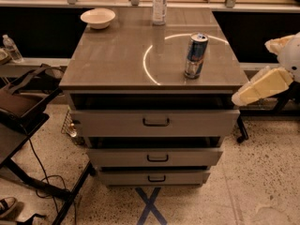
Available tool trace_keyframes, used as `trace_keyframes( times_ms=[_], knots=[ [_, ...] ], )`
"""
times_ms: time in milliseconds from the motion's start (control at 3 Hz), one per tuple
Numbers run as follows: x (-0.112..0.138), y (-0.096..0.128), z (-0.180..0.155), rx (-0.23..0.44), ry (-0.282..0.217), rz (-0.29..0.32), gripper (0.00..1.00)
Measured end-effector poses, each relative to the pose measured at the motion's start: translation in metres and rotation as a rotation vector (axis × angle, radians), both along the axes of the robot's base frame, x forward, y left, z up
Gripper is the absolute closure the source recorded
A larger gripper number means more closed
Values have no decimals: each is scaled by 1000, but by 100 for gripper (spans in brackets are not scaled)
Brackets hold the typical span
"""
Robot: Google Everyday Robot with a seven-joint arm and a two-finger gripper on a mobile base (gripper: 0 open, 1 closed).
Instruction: Move redbull can near paper bowl
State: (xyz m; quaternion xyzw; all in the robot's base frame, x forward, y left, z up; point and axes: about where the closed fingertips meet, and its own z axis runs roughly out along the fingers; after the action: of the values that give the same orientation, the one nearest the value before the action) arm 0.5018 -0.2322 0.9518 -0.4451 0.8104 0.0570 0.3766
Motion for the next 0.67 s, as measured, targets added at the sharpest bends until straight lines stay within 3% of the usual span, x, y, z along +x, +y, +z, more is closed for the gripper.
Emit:
trace_keyframes(
  times_ms=[333, 667],
  knots=[
    [22, -16, -9, 147, -167, -67, 0],
    [49, -26, 1, 224, -321, -122, 0]
  ],
)
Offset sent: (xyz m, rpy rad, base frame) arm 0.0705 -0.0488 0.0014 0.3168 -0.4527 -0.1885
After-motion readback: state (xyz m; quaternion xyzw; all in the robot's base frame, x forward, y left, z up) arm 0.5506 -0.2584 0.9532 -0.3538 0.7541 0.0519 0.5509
